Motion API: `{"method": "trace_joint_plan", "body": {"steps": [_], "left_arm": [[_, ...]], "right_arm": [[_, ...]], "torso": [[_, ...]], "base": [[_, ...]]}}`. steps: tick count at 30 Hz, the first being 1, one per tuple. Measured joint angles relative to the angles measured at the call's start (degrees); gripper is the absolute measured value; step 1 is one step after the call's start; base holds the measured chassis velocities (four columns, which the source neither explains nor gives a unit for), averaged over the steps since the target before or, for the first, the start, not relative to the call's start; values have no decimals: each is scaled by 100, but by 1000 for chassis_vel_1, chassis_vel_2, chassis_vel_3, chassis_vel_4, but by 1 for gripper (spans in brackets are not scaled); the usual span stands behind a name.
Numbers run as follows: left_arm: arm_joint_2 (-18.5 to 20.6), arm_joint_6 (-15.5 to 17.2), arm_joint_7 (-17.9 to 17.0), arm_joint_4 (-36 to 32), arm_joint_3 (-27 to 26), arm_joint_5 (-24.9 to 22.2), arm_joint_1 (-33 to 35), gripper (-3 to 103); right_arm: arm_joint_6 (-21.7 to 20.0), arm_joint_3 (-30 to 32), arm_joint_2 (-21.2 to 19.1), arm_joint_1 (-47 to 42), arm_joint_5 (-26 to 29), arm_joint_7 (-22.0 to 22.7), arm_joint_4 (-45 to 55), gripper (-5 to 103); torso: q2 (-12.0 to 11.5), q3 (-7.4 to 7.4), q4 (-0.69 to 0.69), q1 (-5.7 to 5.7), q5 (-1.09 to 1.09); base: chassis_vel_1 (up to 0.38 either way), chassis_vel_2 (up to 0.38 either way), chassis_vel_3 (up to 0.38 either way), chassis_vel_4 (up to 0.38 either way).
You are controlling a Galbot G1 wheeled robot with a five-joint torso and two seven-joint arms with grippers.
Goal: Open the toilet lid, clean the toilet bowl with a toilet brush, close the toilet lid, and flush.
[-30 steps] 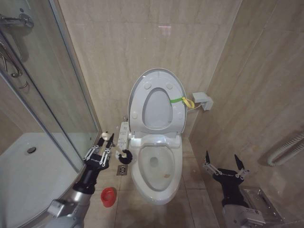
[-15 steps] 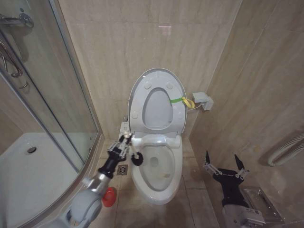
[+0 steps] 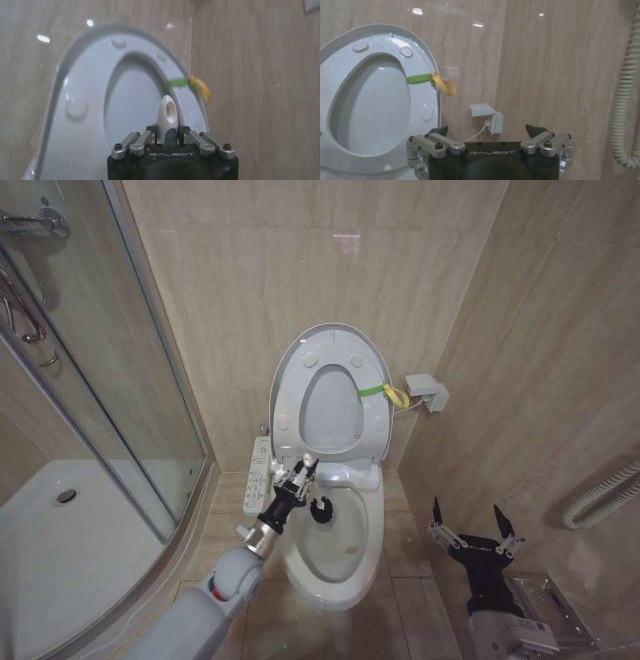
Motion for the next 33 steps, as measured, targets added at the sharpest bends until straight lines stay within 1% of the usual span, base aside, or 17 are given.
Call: {"method": "trace_joint_plan", "body": {"steps": [1,3,5,7,15,17,24,31,33], "left_arm": [[-76,-70,25,262,115,24,-93,25],[-110,-100,32,390,160,49,-132,25],[-219,-185,54,797,274,125,-237,25],[-269,-231,69,1049,376,160,-297,25],[-347,-381,119,1580,593,207,-376,25],[-384,-484,164,1825,620,256,-384,25],[-498,-592,222,2145,573,309,-335,25],[-548,-597,227,2169,535,394,-282,25],[-546,-595,198,2056,477,432,-263,25]], "right_arm": [[0,0,0,0,0,0,0,100],[0,0,0,0,0,-1,0,100],[0,0,0,0,0,-2,0,100],[0,0,0,0,0,-2,0,100],[0,0,0,0,0,-2,0,100],[0,0,0,0,0,-2,0,100],[0,0,0,0,0,-2,0,100],[0,0,0,0,0,-2,0,100],[0,0,0,0,0,-2,0,100]], "torso": [[0,0,0,0,0],[0,0,-1,0,-1],[0,0,-1,0,0],[0,0,0,0,0],[0,0,0,0,-1],[0,0,0,0,-1],[0,0,0,0,-1],[0,0,-1,-1,-1],[0,0,0,-1,-1]], "base": [[0,0,0,0],[0,0,0,0],[0,0,0,0],[0,0,0,0],[0,0,0,0],[0,0,0,0],[0,0,0,0],[0,0,0,0],[0,0,0,0]]}}
